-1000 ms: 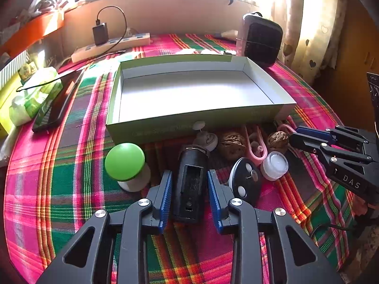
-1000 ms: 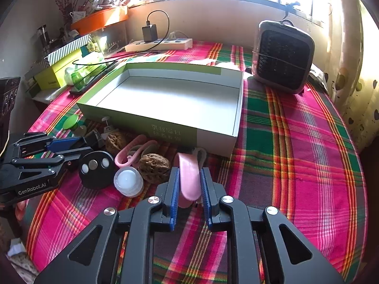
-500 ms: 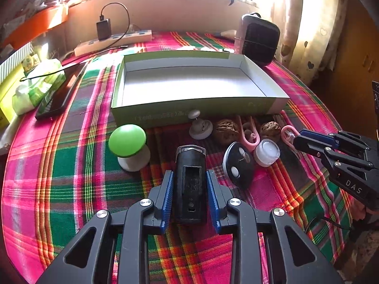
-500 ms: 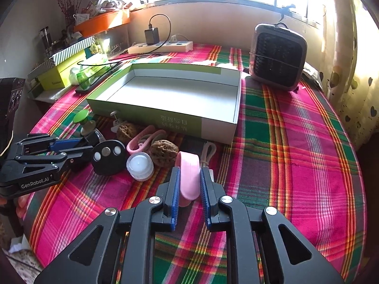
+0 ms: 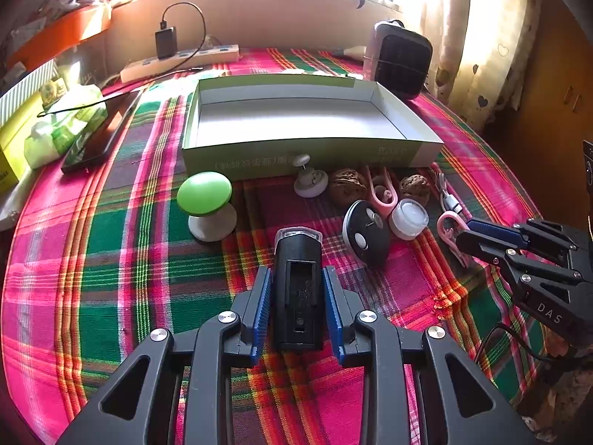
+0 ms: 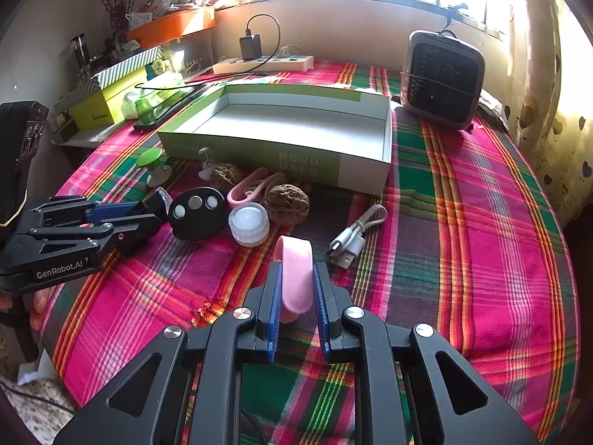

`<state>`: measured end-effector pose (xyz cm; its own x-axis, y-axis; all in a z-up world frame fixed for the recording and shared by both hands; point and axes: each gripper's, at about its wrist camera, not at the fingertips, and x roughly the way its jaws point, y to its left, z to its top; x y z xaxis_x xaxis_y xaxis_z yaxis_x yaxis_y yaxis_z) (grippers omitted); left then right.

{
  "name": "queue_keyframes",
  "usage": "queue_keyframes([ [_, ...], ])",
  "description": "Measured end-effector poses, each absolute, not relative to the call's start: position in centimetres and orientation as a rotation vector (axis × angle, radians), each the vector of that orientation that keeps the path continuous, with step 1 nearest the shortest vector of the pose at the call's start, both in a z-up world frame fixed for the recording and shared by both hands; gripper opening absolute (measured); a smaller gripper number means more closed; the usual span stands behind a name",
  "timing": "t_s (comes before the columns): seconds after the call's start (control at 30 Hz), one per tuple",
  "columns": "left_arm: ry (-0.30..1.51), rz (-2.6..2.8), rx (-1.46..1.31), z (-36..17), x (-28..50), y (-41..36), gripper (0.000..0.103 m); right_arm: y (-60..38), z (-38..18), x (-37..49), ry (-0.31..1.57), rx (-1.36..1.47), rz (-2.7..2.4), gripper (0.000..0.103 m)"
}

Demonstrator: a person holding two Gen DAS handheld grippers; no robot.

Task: Organize objects
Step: 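Close left tool on the black device while right tool closes on the pink clip, then lift and carry the black device and pink clip over the box with both tools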

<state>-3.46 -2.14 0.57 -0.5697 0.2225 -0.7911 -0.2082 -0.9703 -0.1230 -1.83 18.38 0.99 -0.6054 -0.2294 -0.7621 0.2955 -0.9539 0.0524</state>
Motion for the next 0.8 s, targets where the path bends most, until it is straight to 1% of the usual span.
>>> queue_keyframes([
  [0.17,-0.021,2.585,-1.306,0.6,-3.4,-2.1,0.027,18.2,0.8,-1.9,0.1,1.207,-2.553,0.018],
  [0.23,-0.007,2.579,-1.301,0.7,-3.2,-1.9,0.03,18.1,0.5,-2.1,0.106,1.213,-2.548,0.02],
  [0.3,-0.003,2.583,-1.295,0.6,-3.1,-1.8,0.032,17.8,0.2,-2.3,0.117,1.228,-2.546,0.028],
  [0.4,0.009,2.594,-1.292,0.6,-3.1,-1.7,0.033,17.6,0.1,-2.3,0.127,1.225,-2.544,0.031],
  [0.8,-0.001,2.627,-1.286,0.4,-3.3,-1.6,0.033,17.0,0.0,-2.8,0.165,1.224,-2.569,0.031],
])
